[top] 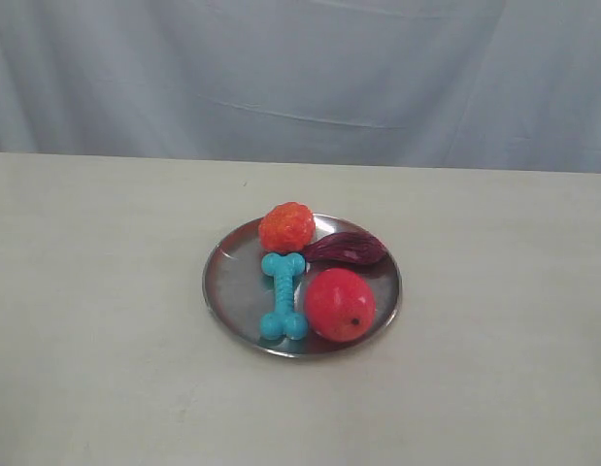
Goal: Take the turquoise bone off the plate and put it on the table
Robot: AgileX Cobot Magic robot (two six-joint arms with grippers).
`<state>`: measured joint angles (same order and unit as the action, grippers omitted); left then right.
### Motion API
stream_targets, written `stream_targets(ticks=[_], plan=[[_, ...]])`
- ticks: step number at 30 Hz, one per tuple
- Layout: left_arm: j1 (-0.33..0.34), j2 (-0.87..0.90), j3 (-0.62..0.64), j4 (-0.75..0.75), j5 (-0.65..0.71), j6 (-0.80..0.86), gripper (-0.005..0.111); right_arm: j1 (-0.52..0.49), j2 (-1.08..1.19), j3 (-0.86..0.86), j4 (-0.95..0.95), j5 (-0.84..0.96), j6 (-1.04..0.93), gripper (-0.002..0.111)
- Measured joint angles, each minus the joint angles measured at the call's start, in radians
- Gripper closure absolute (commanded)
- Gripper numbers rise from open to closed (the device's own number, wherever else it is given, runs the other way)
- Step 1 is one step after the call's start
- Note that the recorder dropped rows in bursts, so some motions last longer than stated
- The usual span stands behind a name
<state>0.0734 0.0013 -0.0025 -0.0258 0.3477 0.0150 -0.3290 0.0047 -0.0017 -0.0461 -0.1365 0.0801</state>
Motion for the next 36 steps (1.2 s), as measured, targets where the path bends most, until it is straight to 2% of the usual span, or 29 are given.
stream_targets(ticks=[2,6,9,12,14,16,17,20,21,22,23,25,28,30,33,35,36], plan=[[0.000,0.000,0.000,0.000,0.000,0.000,0.107,0.000,0.000,0.000,0.000,-0.086,0.053,0.108],[0.000,0.000,0.000,0.000,0.000,0.000,0.107,0.002,0.000,0.000,0.004,-0.308,0.494,0.108],[0.000,0.000,0.000,0.000,0.000,0.000,0.107,0.002,0.005,-0.015,-0.047,-0.286,0.594,0.108],[0.000,0.000,0.000,0.000,0.000,0.000,0.107,0.002,0.081,-0.108,-0.084,-0.137,0.618,0.108],[0.000,0.000,0.000,0.000,0.000,0.000,0.107,0.025,0.217,-0.244,-0.114,0.028,0.624,0.108],[0.000,0.000,0.000,0.000,0.000,0.000,0.107,0.091,0.391,-0.397,-0.126,0.126,0.619,0.108],[0.000,0.000,0.000,0.000,0.000,0.000,0.107,0.159,0.529,-0.495,-0.127,0.180,0.586,0.108],[0.000,0.000,0.000,0.000,0.000,0.000,0.107,0.294,0.741,-0.688,-0.128,0.340,0.485,0.108],[0.000,0.000,0.000,0.000,0.000,0.000,0.107,0.385,0.873,-0.824,-0.130,0.505,0.391,0.108],[0.000,0.000,0.000,0.000,0.000,0.000,0.107,0.425,0.949,-0.903,-0.132,0.591,0.350,0.108],[0.000,0.000,0.000,0.000,0.000,0.000,0.107,0.479,1.084,-1.054,-0.132,0.729,0.297,0.108],[0.000,0.000,0.000,0.000,0.000,0.000,0.107,0.519,1.283,-1.249,-0.132,0.883,0.249,0.108],[0.000,0.000,0.000,0.000,0.000,0.000,0.107,0.526,1.494,-1.481,-0.092,1.026,0.193,0.108],[0.000,0.000,0.000,0.000,0.000,0.000,0.107,0.526,1.684,-1.656,0.001,1.144,0.114,0.103],[0.000,0.000,0.000,0.000,0.000,0.000,0.107,0.529,1.849,-1.757,0.071,1.199,0.072,0.076],[0.000,0.000,0.000,0.000,0.000,0.000,0.107,0.531,1.940,-1.786,0.083,1.204,0.065,0.062],[0.000,0.000,0.000,0.000,0.000,0.000,0.107,0.531,1.984,-1.793,0.083,1.204,0.059,0.059]])
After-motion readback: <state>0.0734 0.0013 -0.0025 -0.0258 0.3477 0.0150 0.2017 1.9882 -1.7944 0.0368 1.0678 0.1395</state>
